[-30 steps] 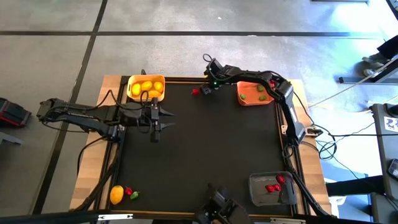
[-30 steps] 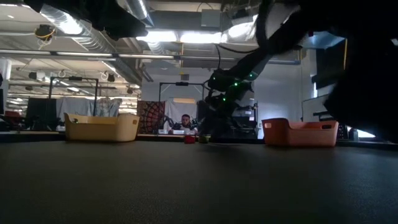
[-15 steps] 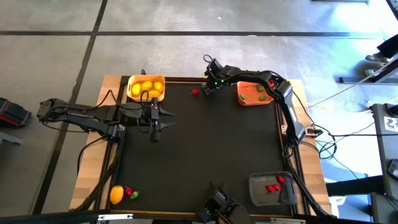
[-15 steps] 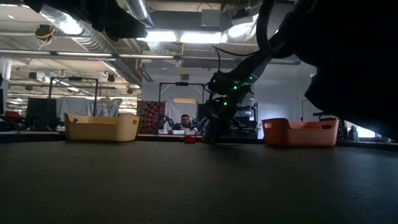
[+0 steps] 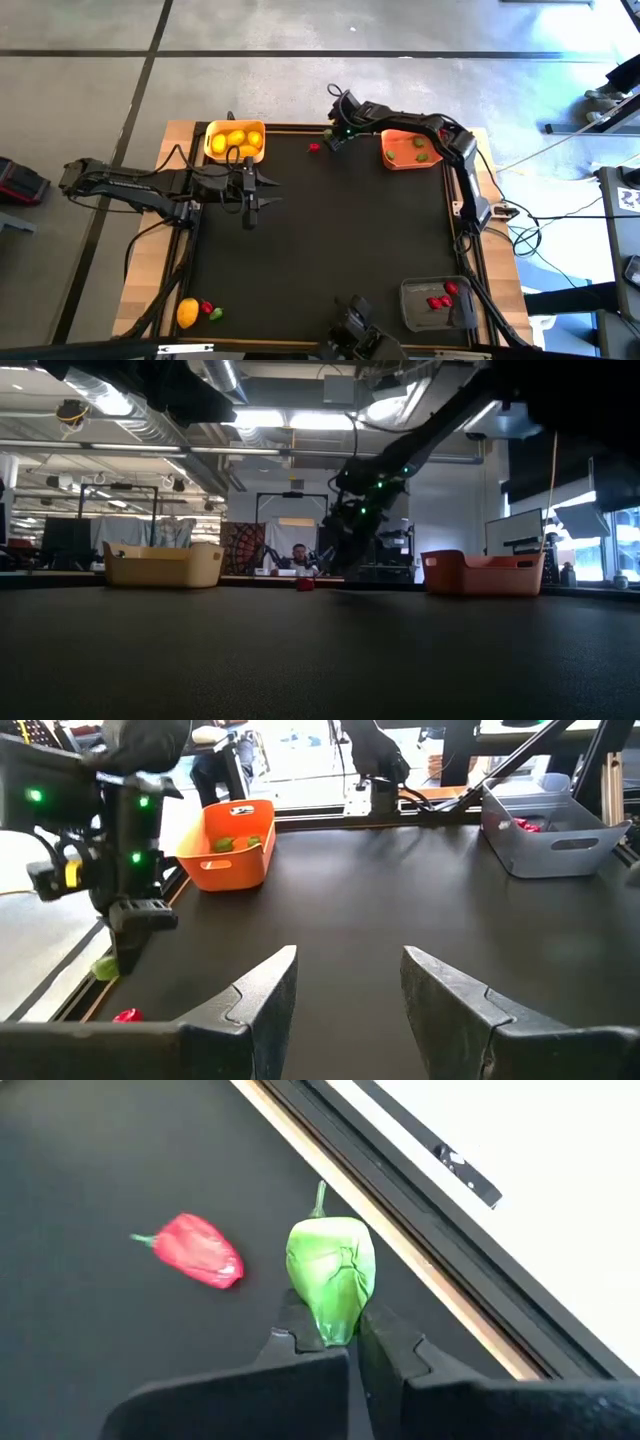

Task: Sort produce into baskets
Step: Put the green chili pepper into the orange bin

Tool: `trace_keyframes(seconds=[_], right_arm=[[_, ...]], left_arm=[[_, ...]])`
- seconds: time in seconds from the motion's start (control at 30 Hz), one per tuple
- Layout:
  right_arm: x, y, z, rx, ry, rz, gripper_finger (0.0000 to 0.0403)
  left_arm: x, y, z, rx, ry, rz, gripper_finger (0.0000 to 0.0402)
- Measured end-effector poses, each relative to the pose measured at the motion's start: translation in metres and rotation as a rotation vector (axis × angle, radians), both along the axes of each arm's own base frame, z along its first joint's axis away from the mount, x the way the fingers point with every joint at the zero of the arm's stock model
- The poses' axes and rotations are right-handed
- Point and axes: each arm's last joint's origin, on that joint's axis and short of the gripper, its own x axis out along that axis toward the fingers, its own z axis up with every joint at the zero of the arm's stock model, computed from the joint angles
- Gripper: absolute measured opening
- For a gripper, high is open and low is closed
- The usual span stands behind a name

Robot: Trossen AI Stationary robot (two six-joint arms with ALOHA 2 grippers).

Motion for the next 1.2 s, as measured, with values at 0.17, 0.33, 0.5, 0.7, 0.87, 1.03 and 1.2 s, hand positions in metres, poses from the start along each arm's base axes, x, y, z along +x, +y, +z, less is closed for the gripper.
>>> trace_keyframes(seconds=[0.17,0.33,0.5,0.7,0.87,1.03,1.2], right_arm=[[-0.007,0.009,0.025,-0.018,0.019,0.018,0.0005],[-0.02,0.016,0.048,-0.027,0.063,0.022,0.0005],[-0.033,0.025,0.065,-0.027,0.134,0.029,0.0005],[-0.05,0.034,0.08,-0.022,0.241,0.03,0.0005],[-0.059,0.039,0.09,-0.017,0.263,0.022,0.0005],[-0.07,0.045,0.105,-0.044,0.299,0.024,0.0005],[-0.087,0.052,0.127,-0.072,0.298,0.026,0.0005]], left_arm=[[0.0,0.0,0.0,-0.001,0.0,0.001,0.0173],[0.0,0.0,0.0,-0.001,0.0,0.0,0.0173],[0.0,0.0,0.0,-0.001,0.0,0.0,0.0173],[0.0,0.0,0.0,-0.001,0.0,0.0,0.0173],[0.0,0.0,0.0,0.001,0.001,0.0,0.0173],[0.0,0.0,0.0,0.027,0.005,-0.005,0.0173],[0.0,0.006,0.003,0.085,-0.014,0.059,0.0173]])
